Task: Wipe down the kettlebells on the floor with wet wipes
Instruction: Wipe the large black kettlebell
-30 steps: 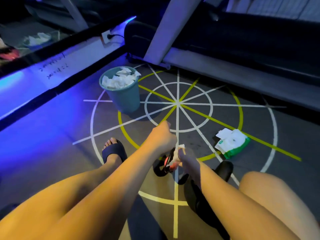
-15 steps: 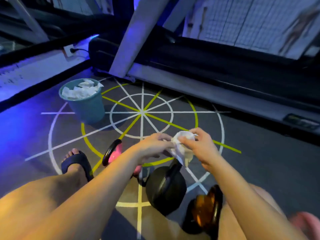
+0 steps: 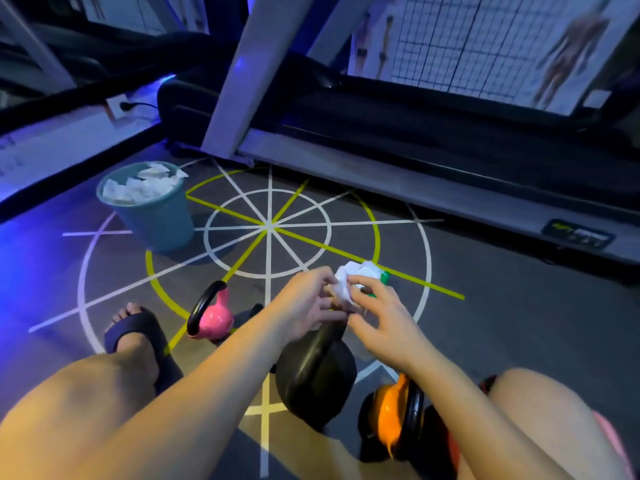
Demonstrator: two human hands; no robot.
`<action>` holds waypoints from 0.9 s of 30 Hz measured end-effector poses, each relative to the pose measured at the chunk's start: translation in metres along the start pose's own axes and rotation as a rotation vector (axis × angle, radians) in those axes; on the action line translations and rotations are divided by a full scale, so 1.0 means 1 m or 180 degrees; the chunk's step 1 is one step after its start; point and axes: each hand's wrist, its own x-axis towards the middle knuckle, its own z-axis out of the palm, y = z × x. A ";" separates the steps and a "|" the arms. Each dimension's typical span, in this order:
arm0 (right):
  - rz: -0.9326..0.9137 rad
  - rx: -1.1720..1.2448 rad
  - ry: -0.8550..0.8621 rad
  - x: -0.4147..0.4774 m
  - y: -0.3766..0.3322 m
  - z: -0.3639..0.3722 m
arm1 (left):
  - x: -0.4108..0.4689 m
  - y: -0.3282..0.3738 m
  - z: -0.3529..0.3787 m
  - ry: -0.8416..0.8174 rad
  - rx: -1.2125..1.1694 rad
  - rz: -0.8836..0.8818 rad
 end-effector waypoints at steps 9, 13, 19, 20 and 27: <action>0.0917 0.2278 0.0244 0.007 0.024 -0.009 | 0.005 -0.022 -0.018 0.0103 0.1463 0.0520; 0.0668 0.1880 -0.0515 0.015 0.026 0.005 | 0.007 -0.024 -0.017 0.0012 0.2212 0.0707; 0.1045 0.1655 -0.0060 0.016 0.035 -0.003 | 0.011 -0.015 -0.004 0.0077 0.1639 0.0621; 0.1171 0.1660 0.0069 0.017 0.040 -0.004 | 0.012 -0.015 -0.001 0.0133 0.1560 0.0613; 0.2260 0.1054 0.0704 0.016 0.098 0.035 | 0.030 -0.063 -0.015 0.1241 0.3808 0.0264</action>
